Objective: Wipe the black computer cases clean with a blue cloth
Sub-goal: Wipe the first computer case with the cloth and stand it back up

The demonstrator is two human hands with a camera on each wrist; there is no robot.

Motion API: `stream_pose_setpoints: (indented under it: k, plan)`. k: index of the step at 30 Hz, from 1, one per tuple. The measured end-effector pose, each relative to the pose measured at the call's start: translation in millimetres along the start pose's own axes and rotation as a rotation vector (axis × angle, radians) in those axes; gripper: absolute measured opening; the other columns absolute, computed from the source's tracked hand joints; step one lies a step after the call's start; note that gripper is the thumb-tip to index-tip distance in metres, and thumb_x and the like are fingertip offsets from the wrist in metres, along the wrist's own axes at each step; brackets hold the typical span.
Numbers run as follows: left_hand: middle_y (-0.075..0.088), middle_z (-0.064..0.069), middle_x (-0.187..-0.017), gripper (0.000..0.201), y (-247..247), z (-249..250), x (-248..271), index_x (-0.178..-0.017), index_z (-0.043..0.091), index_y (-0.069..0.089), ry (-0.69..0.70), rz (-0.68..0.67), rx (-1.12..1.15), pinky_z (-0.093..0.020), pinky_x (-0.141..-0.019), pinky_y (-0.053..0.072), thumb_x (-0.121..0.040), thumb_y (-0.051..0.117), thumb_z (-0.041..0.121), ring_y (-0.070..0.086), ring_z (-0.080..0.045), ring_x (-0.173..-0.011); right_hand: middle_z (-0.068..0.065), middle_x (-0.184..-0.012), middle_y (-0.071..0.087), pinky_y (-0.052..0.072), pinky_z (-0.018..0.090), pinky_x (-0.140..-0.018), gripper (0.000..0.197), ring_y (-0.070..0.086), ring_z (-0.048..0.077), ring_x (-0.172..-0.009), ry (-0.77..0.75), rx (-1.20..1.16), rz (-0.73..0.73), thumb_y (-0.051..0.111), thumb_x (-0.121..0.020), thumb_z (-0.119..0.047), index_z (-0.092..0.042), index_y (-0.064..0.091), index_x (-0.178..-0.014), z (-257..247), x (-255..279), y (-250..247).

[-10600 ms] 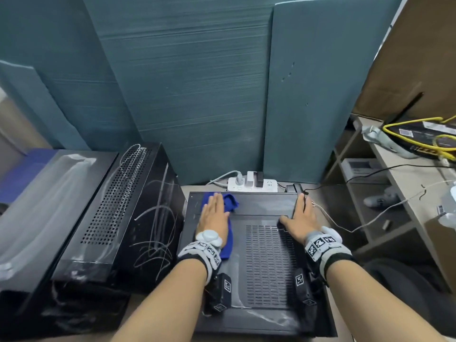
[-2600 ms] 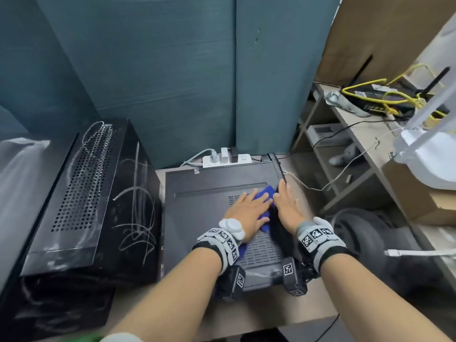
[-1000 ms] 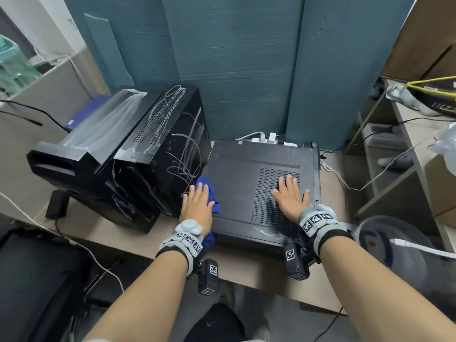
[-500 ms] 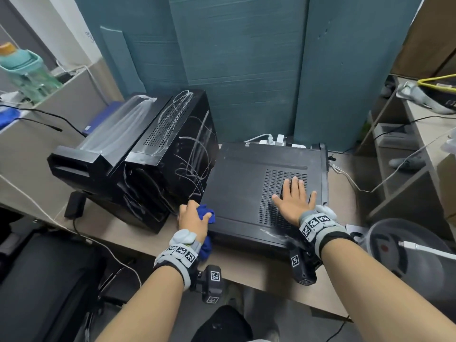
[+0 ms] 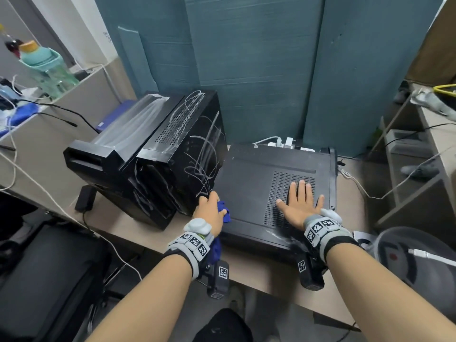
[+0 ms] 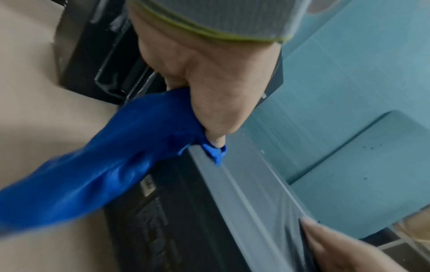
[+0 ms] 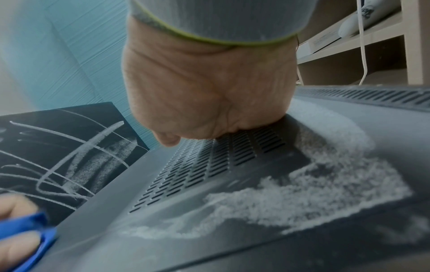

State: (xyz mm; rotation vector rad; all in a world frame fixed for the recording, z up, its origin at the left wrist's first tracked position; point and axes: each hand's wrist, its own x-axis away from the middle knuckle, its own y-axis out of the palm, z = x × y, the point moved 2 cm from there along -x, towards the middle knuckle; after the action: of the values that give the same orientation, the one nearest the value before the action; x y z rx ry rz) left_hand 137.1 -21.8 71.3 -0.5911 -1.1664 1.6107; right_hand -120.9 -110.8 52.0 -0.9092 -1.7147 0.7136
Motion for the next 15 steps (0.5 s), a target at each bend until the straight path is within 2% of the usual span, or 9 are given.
stream_pose_setpoints:
  k: [2,4,5,7,8,10,12,13,15]
  plan:
    - [0.041,-0.005,-0.109,0.024,-23.2,14.6,-3.5,-0.108,0.029,0.041,0.078,0.182,0.128,-0.044,-0.080,0.054,-0.096,0.062,0.029,0.059,-0.035,-0.084,0.002,-0.161,-0.037,-0.021,0.058,-0.118,0.081,-0.035,0.023,-0.148,-0.004,-0.005,-0.004,0.020,-0.102,-0.064,-0.023,-0.021,-0.159,0.5,0.6,-0.7]
    - [0.039,-0.006,-0.110,0.026,-48.9,26.9,-6.5,-0.109,0.027,0.046,0.202,0.510,0.272,-0.036,-0.081,0.050,-0.093,0.067,0.023,0.055,-0.028,-0.088,0.002,-0.162,-0.036,-0.020,0.058,-0.119,0.081,-0.034,0.022,-0.148,-0.005,-0.008,0.000,0.020,-0.102,-0.064,-0.023,-0.021,-0.159,0.2,1.0,-0.2]
    - [0.039,-0.007,-0.111,0.027,-55.6,30.4,-8.7,-0.109,0.023,0.049,0.268,0.608,0.284,-0.034,-0.083,0.046,-0.091,0.069,0.023,0.052,-0.026,-0.091,0.002,-0.162,-0.036,-0.020,0.058,-0.119,0.081,-0.034,0.022,-0.149,-0.004,-0.007,0.000,0.020,-0.102,-0.064,-0.023,-0.021,-0.159,0.3,1.0,0.0]
    - [0.040,-0.005,-0.109,0.027,-54.5,34.5,-15.7,-0.104,0.021,0.053,0.324,0.534,0.214,-0.034,-0.087,0.043,-0.089,0.069,0.036,0.051,-0.025,-0.093,0.002,-0.162,-0.035,-0.019,0.058,-0.119,0.081,-0.033,0.022,-0.149,0.000,-0.010,-0.001,0.020,-0.102,-0.064,-0.023,-0.021,-0.159,1.1,0.4,-0.6]
    - [0.042,-0.002,-0.106,0.025,-46.4,34.1,-19.4,-0.096,0.024,0.054,0.295,0.389,0.124,-0.036,-0.086,0.042,-0.091,0.064,0.047,0.052,-0.026,-0.092,0.002,-0.162,-0.035,-0.019,0.058,-0.119,0.081,-0.033,0.022,-0.149,0.000,-0.012,0.002,0.020,-0.102,-0.064,-0.023,-0.020,-0.159,1.3,0.0,-0.6]
    - [0.048,0.000,-0.093,0.045,-26.7,32.4,-19.9,-0.074,0.025,0.052,0.258,0.123,-0.110,-0.039,-0.083,0.041,-0.095,0.042,0.063,0.054,-0.029,-0.092,0.002,-0.162,-0.035,-0.019,0.058,-0.119,0.081,-0.033,0.022,-0.149,0.002,-0.009,0.005,0.020,-0.102,-0.064,-0.023,-0.020,-0.159,2.5,-0.4,-1.3]
    - [0.050,0.003,-0.088,0.052,-16.5,27.2,-14.8,-0.070,0.024,0.052,0.281,0.178,-0.154,-0.038,-0.083,0.040,-0.094,0.034,0.066,0.053,-0.027,-0.093,0.002,-0.162,-0.035,-0.018,0.058,-0.119,0.080,-0.034,0.022,-0.149,-0.011,-0.015,-0.005,0.019,-0.101,-0.064,-0.024,-0.020,-0.159,0.1,-0.4,-0.2]
    - [0.050,0.005,-0.093,0.044,-10.1,26.0,-14.8,-0.077,0.026,0.054,0.280,0.255,-0.105,-0.039,-0.085,0.040,-0.092,0.039,0.065,0.052,-0.025,-0.095,0.002,-0.162,-0.035,-0.018,0.058,-0.119,0.080,-0.034,0.022,-0.149,-0.012,-0.017,-0.005,0.018,-0.101,-0.064,-0.024,-0.020,-0.159,0.9,-1.0,-0.2]
    - [0.048,0.000,-0.120,0.039,8.9,20.9,-16.0,-0.108,0.031,0.056,0.194,0.329,-0.123,-0.043,-0.100,0.039,-0.089,0.049,0.065,0.049,-0.026,-0.113,0.002,-0.162,-0.035,-0.018,0.059,-0.119,0.081,-0.034,0.022,-0.149,-0.007,-0.018,-0.008,0.018,-0.101,-0.064,-0.024,-0.021,-0.159,1.6,-1.5,-0.4]
